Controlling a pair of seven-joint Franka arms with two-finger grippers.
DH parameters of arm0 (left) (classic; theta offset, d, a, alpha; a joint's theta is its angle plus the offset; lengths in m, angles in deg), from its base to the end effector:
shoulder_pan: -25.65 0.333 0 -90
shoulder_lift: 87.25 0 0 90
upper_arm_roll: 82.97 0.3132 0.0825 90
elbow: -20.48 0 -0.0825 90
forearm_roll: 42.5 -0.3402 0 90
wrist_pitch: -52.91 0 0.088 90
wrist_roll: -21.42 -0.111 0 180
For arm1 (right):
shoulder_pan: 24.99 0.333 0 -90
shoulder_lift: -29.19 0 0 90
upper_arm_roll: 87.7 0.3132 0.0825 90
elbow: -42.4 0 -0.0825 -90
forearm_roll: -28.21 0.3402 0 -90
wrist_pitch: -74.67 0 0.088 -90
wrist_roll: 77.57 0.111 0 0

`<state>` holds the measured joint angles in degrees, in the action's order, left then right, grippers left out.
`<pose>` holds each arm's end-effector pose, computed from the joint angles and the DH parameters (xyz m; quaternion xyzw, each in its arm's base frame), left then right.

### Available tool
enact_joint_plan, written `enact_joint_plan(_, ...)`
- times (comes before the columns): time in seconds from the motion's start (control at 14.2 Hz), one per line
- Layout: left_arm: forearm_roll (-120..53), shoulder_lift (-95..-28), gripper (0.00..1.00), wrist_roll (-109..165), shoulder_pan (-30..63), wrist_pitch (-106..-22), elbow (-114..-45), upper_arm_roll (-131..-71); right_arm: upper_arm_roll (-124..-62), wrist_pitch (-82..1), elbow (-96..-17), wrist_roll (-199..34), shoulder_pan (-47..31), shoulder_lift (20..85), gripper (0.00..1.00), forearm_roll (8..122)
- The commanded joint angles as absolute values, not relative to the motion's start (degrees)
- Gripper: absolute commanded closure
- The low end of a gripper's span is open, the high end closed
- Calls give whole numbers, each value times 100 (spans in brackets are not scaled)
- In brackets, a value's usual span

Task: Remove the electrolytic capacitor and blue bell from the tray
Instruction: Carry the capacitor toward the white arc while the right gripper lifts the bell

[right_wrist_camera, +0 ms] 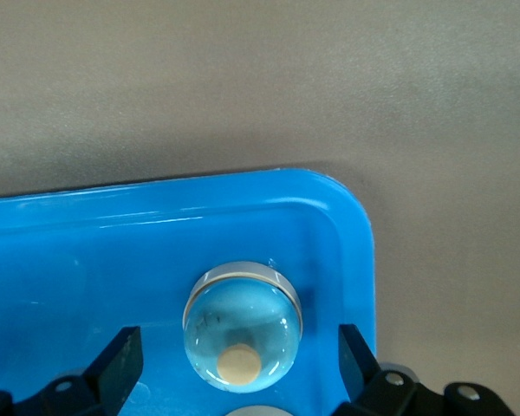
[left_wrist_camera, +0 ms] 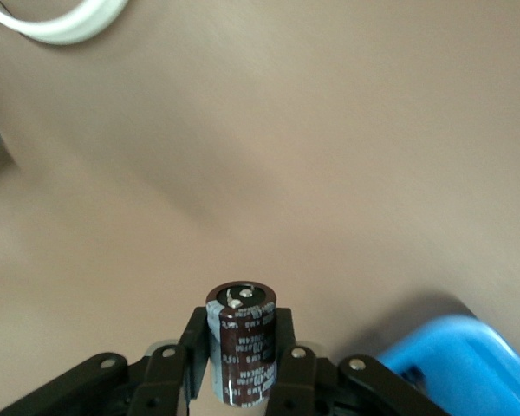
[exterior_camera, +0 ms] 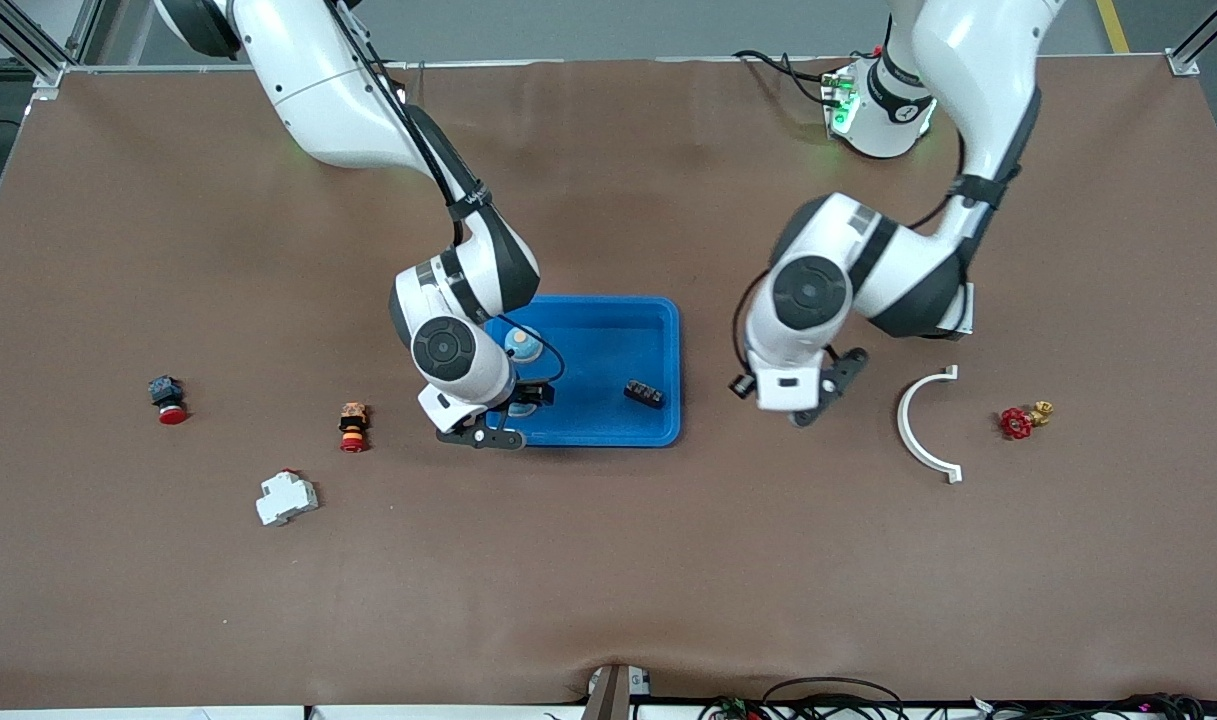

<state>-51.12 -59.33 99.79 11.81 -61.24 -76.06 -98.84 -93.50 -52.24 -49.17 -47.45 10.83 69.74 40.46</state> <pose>0.5469 -0.2792 0.3308 -0.9187 -0.3868 0.0459 0.0645 0.5562 0.3409 0.2338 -0.9962 0.0580 0.0612 0.0214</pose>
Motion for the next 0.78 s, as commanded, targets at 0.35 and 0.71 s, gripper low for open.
enact_joint_plan(0.35,-5524,-5263,100,9762,2020,-6845,-8076,-9914,-9359,-5373,-4891,-4566,1325,7164,0,4043)
enact_joint_plan(0.71,-6314,-4998,100,9762,2293,-7041,-8270,-9914,-9367,-5373,-4901,-4584,1316,7208,0,4026)
